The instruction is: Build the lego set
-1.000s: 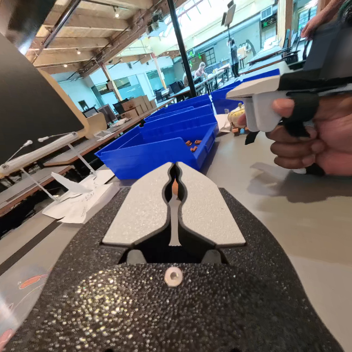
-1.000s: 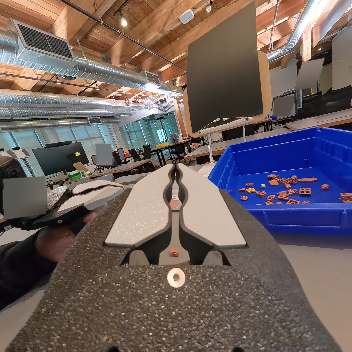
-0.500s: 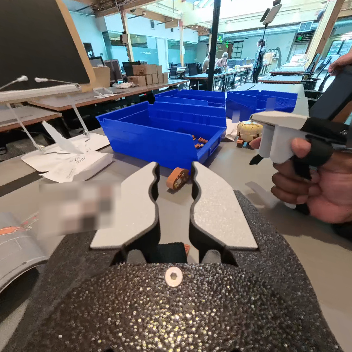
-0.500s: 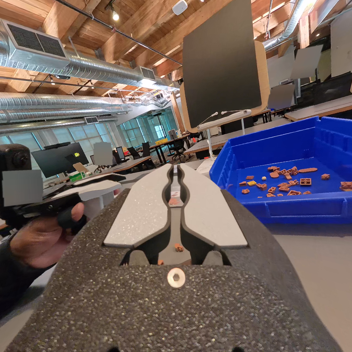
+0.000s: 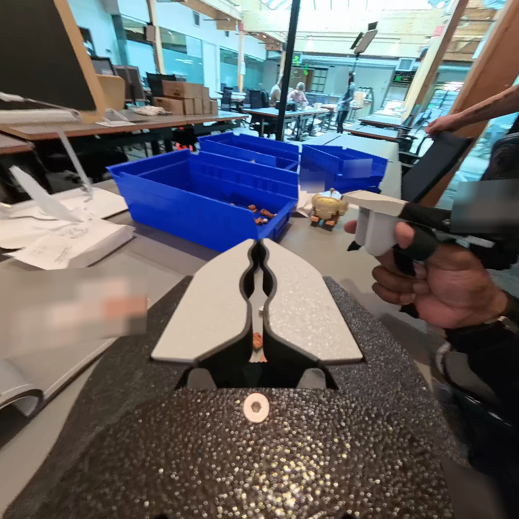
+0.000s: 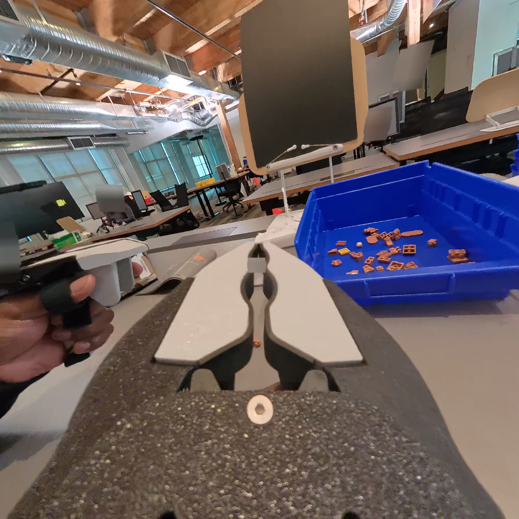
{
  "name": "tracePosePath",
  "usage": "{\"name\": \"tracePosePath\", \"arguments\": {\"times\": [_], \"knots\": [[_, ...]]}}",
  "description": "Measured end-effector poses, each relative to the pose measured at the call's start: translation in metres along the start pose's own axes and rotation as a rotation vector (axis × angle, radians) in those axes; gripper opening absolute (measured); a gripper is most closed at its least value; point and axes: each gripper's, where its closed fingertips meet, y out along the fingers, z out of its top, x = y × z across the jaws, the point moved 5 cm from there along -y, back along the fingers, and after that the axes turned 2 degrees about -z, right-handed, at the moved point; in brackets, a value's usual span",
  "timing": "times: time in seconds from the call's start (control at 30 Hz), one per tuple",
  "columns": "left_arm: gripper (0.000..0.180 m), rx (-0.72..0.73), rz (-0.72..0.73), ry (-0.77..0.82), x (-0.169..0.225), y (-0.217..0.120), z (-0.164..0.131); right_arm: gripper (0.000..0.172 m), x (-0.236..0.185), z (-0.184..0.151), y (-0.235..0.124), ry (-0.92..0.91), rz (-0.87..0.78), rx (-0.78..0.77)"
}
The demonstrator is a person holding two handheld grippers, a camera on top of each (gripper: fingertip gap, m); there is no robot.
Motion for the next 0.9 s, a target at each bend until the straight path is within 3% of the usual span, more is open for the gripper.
{"name": "tracePosePath", "arguments": {"times": [0.13, 0.3, 0.43, 0.53, 0.63, 0.8, 0.9], "knots": [[0.000, -0.037, -0.082, -0.021, 0.013, 0.004, -0.006, 0.000, 0.002, -0.006, -0.007, -0.001, 0.015, -0.033], [0.000, -0.122, -0.151, 0.139, 0.009, 0.019, 0.009, 0.000, -0.019, -0.001, -0.010, -0.044, 0.142, -0.204], [0.000, -0.334, -0.283, 0.113, -0.020, 0.049, -0.025, 0.000, -0.049, -0.008, 0.000, -0.171, 0.250, -0.401], [0.000, -0.401, -0.416, 0.076, 0.005, 0.047, -0.041, 0.000, -0.046, -0.011, 0.018, -0.279, 0.262, -0.478], [0.000, -0.420, -0.501, 0.113, 0.035, 0.031, -0.037, 0.000, -0.029, -0.020, 0.036, -0.286, 0.271, -0.552], [0.000, -0.378, -0.376, 0.165, -0.001, 0.016, -0.007, 0.000, -0.049, -0.047, 0.039, -0.289, 0.352, -0.642], [0.000, -0.398, -0.305, 0.130, -0.030, 0.009, -0.019, 0.000, -0.076, -0.060, 0.034, -0.307, 0.406, -0.635]]}}
